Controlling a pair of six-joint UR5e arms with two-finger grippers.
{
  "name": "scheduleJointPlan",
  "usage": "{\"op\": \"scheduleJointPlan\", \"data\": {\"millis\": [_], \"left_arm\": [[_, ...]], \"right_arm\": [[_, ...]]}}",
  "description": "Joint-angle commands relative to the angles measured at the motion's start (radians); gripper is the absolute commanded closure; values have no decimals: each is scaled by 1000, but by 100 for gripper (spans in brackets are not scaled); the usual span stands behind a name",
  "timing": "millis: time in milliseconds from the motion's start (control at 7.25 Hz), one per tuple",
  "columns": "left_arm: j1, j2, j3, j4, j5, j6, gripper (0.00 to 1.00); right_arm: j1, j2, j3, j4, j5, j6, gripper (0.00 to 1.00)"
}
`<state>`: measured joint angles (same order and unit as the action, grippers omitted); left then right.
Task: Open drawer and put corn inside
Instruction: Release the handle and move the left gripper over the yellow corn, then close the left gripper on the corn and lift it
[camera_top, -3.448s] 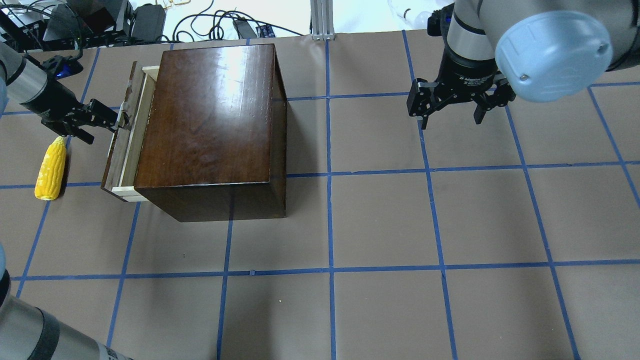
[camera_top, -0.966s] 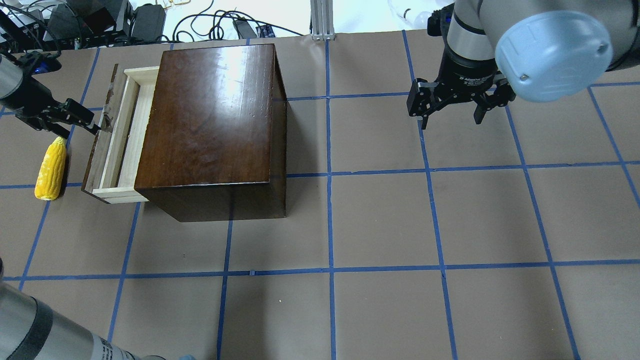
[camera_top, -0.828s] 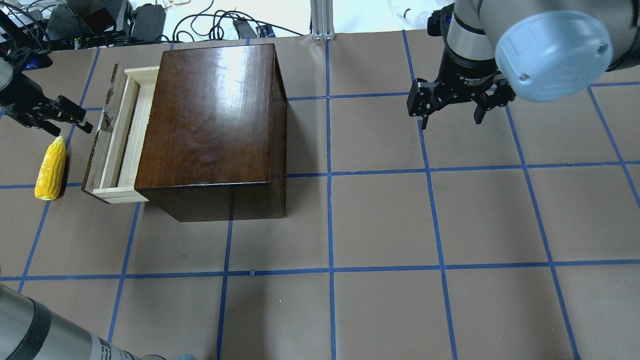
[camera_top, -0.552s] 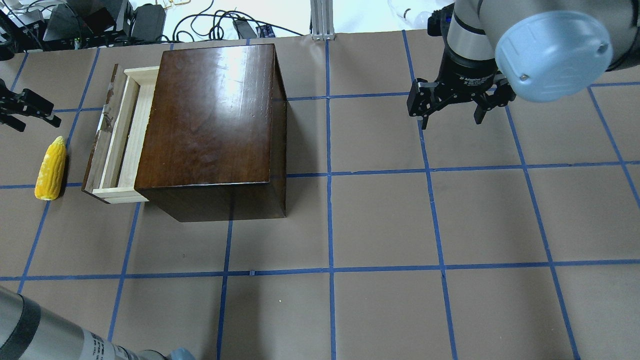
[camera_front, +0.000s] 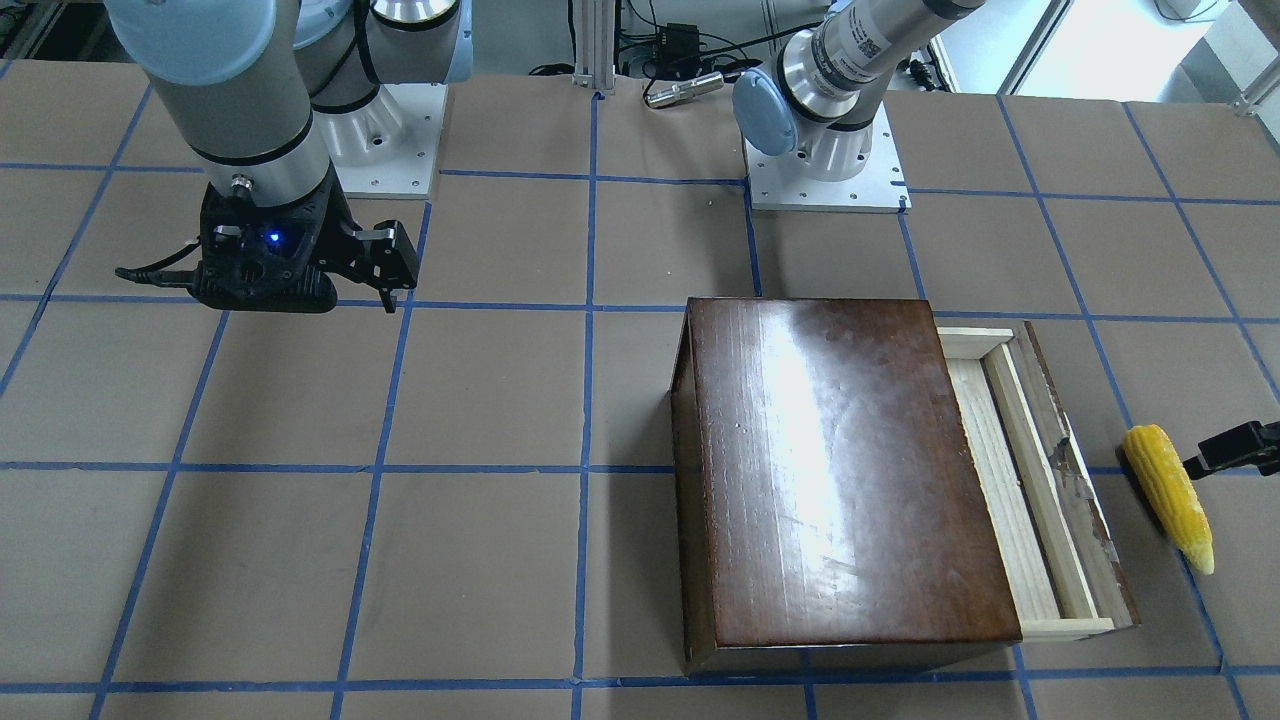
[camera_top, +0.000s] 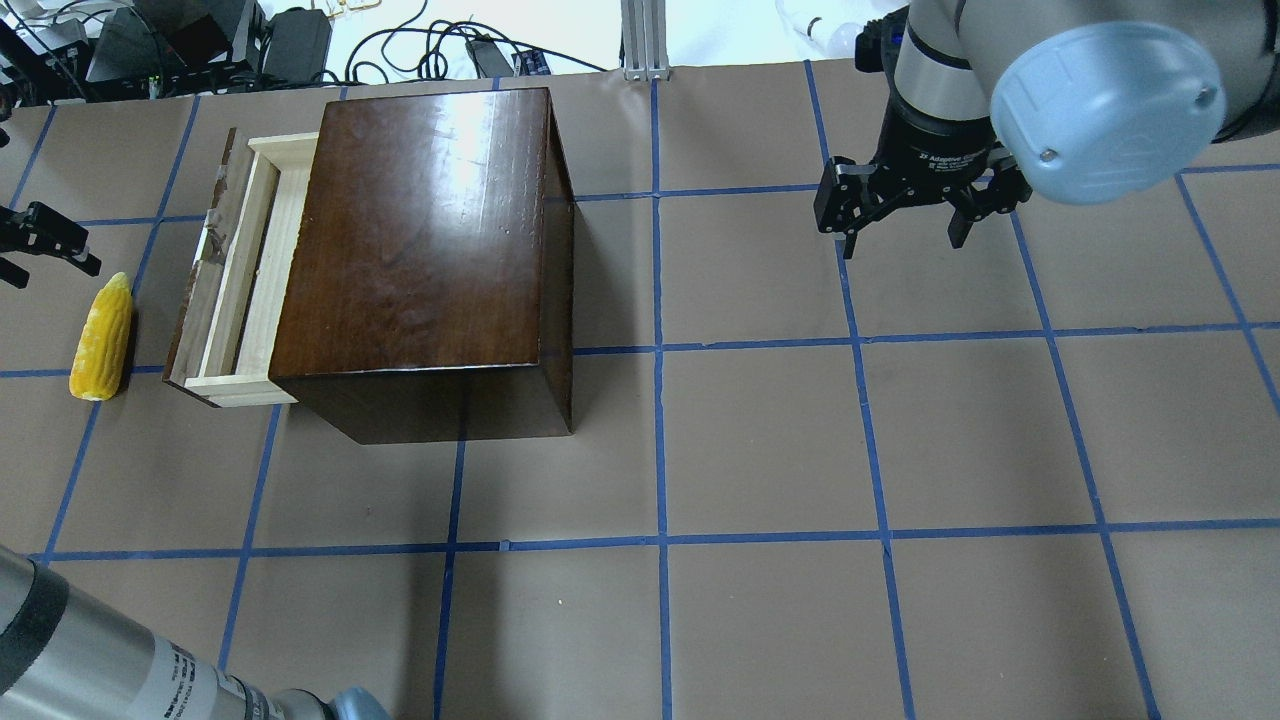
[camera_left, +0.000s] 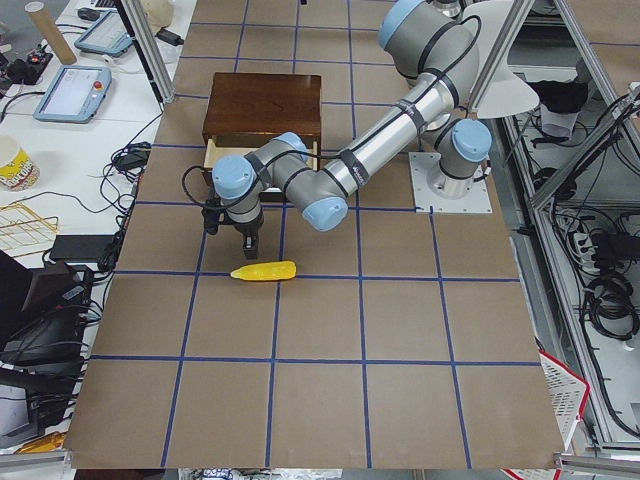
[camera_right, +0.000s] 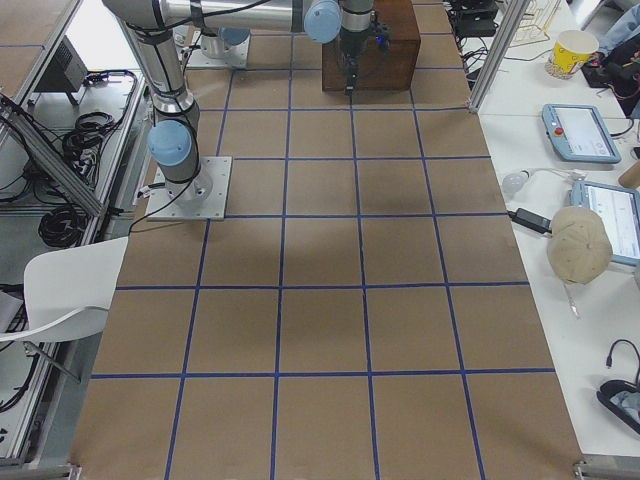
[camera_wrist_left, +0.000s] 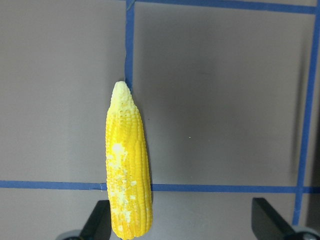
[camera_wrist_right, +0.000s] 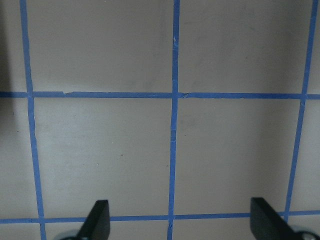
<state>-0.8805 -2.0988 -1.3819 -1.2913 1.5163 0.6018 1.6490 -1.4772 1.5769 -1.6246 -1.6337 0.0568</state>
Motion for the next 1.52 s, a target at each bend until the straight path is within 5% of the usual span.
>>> {"op": "scheduleJointPlan", "data": {"millis": [0,690,828,966,1103,1241,1379], "left_arm": [[6,-62,0,20,87,-49,0],[6,-159,-20,149,96,-79,0],[6,-165,-17,152,93,-79,9],[5,-167,-16,152,90,-79,54],[5,-165,-16,150,79,-79,88],[5,-152,-11,149,62,-77,100],[-1,-138,-6,142,61,-74,100]], "right_arm": [[0,0,0,0,0,0,0],[0,0,0,0,2,0,0],[0,0,0,0,2,0,0],[0,0,0,0,2,0,0],[0,0,0,-1,2,0,0],[0,0,0,0,2,0,0],[0,0,0,0,2,0,0]]}}
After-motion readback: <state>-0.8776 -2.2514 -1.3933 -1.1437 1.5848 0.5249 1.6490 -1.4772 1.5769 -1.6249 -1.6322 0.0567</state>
